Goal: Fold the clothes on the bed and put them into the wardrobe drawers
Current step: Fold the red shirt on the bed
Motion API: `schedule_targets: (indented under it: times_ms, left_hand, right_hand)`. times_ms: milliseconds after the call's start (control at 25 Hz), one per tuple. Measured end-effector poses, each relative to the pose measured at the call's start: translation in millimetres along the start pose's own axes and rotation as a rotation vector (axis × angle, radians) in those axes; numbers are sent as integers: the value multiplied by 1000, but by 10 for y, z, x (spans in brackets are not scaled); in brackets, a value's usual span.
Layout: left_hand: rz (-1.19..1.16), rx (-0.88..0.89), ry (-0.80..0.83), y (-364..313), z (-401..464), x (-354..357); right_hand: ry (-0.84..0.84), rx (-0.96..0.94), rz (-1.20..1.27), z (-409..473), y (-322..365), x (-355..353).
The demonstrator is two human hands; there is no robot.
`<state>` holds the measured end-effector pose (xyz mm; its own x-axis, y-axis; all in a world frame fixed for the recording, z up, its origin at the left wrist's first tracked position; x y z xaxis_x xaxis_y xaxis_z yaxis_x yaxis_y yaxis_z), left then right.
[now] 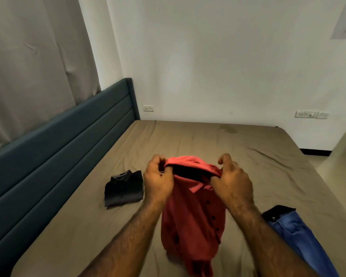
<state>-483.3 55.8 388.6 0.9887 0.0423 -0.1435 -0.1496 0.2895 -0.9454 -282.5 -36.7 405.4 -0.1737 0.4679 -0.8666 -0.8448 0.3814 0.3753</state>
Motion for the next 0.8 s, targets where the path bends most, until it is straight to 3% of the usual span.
schedule_targets:
  times_ms: [120, 200, 280, 360, 440, 480, 560, 640, 720, 800]
  left_hand:
    - [146, 91, 70, -250, 88, -85]
    - [187, 55, 161, -320, 143, -156]
    - [419, 196, 217, -337, 203, -396]
    - [722, 325, 210, -262, 297, -722]
    - [852, 231, 182, -178, 361, -886]
    - [710, 104, 210, -130, 383, -1006]
    - [118, -248, 269, -104, 362, -976]
    - [-352, -561, 281, -123, 300, -992]
    - [-528, -721, 341, -178, 275, -1099]
    - [-530, -757, 417, -243, 264, -1128]
  right_hand:
    - [-184, -101, -36, -15, 158, -145]
    - [-117, -117, 120, -41, 401, -186]
    - [-57, -42, 179, -137, 590, -149]
    - [-148, 93, 75, -292, 709, -169]
    - [-140, 207, 90, -394, 805, -142]
    - [-83, 261, 226, -475, 960, -123]
    - [67, 388, 588, -511, 1149, -59]
    - [74, 401, 655, -573, 1262, -84]
    - [18, 402, 640, -672, 1328, -164]
    - [119, 476, 874, -759, 1338, -160]
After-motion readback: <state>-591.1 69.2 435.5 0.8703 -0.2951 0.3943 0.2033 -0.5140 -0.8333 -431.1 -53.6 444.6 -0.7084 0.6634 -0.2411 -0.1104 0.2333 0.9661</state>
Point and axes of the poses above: each hand's wrist, its own z-axis towards the middle knuckle, its own x-axis out of the palm, y = z × x, the point moved 3 cm from there along z, towards the middle knuckle, and after that the axes turned 7 degrees about -z, right-handed, at the moved point
